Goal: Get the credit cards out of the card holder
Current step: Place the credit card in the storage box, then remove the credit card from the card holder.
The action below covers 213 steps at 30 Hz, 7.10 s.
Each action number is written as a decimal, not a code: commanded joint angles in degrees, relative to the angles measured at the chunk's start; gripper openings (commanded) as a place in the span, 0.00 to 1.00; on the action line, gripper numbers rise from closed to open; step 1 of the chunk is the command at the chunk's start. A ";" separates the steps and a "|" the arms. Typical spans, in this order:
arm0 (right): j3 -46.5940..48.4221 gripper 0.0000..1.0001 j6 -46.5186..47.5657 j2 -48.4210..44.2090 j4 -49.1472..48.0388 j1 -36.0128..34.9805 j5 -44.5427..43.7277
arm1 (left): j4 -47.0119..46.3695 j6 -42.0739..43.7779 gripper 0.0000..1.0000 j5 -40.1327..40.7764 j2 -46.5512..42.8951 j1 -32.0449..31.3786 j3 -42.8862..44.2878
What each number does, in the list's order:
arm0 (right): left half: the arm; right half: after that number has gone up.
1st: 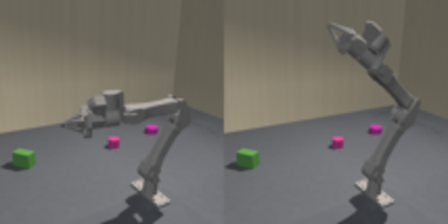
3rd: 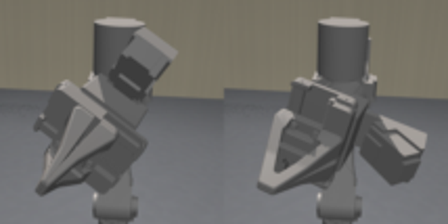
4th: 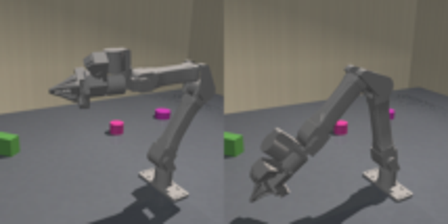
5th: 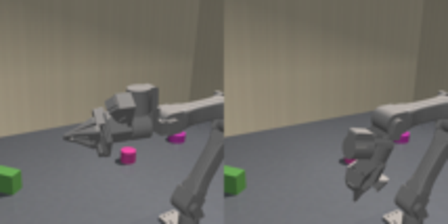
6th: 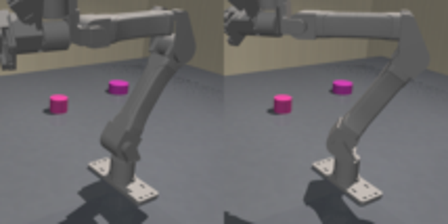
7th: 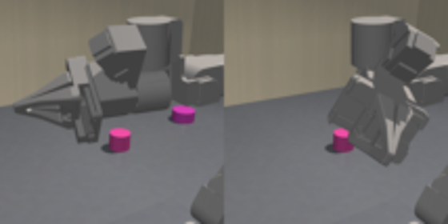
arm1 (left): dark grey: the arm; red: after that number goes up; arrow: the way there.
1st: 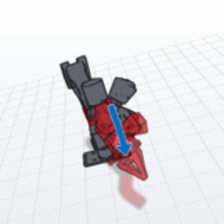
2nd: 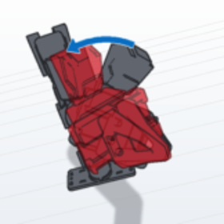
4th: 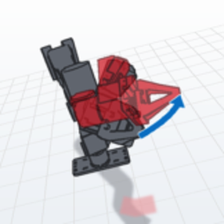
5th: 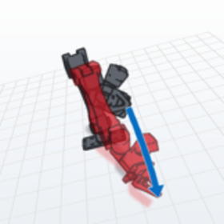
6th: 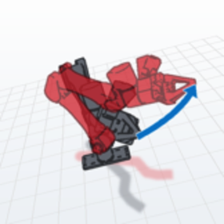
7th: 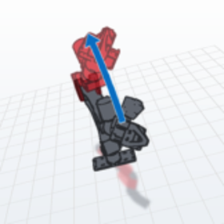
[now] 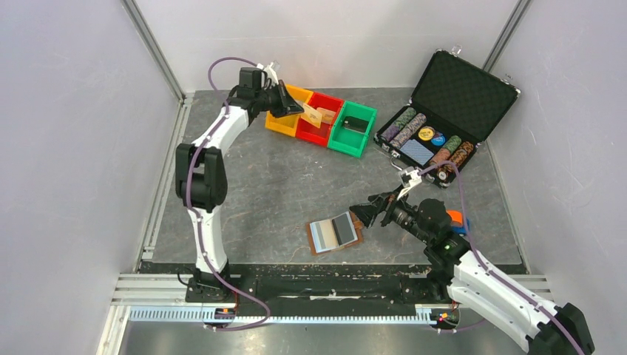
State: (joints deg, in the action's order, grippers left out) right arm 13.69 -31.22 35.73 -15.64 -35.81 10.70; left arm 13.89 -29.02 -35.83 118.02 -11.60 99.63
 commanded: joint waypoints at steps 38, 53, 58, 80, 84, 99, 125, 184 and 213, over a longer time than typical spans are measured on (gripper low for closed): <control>14.58 0.98 1.88 18.15 3.50 0.13 -2.87 | -15.88 -3.59 0.02 -3.90 34.05 -0.62 33.08; 16.54 0.98 2.50 18.32 3.53 0.17 -4.39 | -21.75 -6.51 0.16 -2.12 36.35 -1.83 32.88; 16.80 0.98 2.16 17.95 3.57 0.13 -4.66 | -21.98 -6.23 0.24 -2.05 35.86 -2.03 32.75; 21.07 0.98 4.40 17.45 19.43 0.13 -10.95 | -15.56 -2.83 0.42 -2.09 6.61 -2.02 9.32; 19.49 0.98 4.80 15.84 19.84 0.12 -8.73 | -7.46 -4.97 0.44 3.31 -1.00 -2.21 3.20; 9.80 0.85 -1.13 14.06 7.62 -3.53 0.27 | 9.52 0.48 0.51 8.56 -39.50 -8.79 -32.89; 9.34 0.29 -2.68 32.33 -2.98 -13.71 -2.04 | -18.67 -13.89 0.32 4.54 -44.85 -25.88 -69.92; -3.89 0.03 -14.78 42.52 -30.63 -11.11 8.01 | -18.28 -9.75 0.16 9.98 -32.69 -28.48 -73.35; -4.23 0.12 -7.54 30.60 -8.49 -11.30 -7.80 | -13.25 -14.92 0.31 17.19 -38.88 -37.47 -61.68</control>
State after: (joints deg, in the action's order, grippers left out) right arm 10.57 -39.03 66.89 -23.68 -47.24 4.71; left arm 3.33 -41.43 -20.91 76.69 -47.27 35.22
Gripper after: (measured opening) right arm 0.123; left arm 0.296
